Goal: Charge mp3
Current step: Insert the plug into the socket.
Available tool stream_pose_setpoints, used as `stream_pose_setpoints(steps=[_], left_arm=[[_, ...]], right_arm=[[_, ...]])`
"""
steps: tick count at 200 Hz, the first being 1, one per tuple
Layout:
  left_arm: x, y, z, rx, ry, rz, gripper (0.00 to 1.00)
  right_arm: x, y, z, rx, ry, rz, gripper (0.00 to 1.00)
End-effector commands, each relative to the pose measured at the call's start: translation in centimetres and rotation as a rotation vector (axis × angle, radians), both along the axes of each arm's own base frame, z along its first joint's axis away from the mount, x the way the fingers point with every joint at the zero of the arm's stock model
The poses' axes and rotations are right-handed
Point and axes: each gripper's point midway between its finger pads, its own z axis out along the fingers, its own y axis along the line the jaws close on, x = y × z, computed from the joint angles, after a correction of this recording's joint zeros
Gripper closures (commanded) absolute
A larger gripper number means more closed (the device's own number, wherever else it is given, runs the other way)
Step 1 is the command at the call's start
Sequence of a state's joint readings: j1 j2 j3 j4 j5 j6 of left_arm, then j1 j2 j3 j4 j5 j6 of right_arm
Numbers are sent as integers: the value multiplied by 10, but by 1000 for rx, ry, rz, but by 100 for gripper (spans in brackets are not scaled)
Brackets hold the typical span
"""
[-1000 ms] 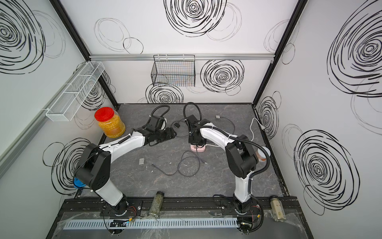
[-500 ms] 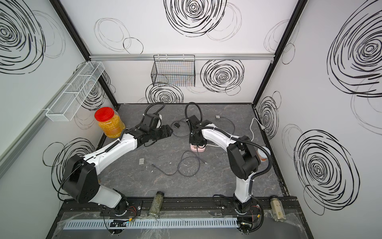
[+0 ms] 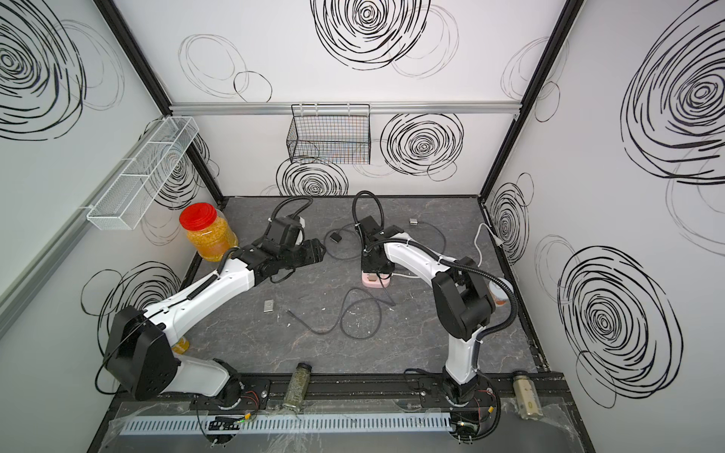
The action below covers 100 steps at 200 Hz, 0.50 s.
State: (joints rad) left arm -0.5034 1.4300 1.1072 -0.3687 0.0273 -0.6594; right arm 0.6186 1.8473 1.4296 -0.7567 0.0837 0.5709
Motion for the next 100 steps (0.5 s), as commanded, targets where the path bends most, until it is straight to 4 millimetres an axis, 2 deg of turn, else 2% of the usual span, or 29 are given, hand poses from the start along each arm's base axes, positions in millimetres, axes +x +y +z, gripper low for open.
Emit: stream_pose_setpoints(steps=[1, 29, 66, 100], left_arm=[[-9, 11, 1, 42, -9, 10, 33], [-17, 24, -3, 87, 1, 34, 32], [-26, 37, -1, 118, -5, 57, 32], [-30, 48, 0, 151, -8, 79, 32]], right_arm=[[5, 0, 37, 35, -65, 10, 55], [1, 4, 55, 70, -77, 42, 49], [-7, -18, 75, 9, -116, 17, 44], [-14, -31, 97, -4, -161, 19, 42]])
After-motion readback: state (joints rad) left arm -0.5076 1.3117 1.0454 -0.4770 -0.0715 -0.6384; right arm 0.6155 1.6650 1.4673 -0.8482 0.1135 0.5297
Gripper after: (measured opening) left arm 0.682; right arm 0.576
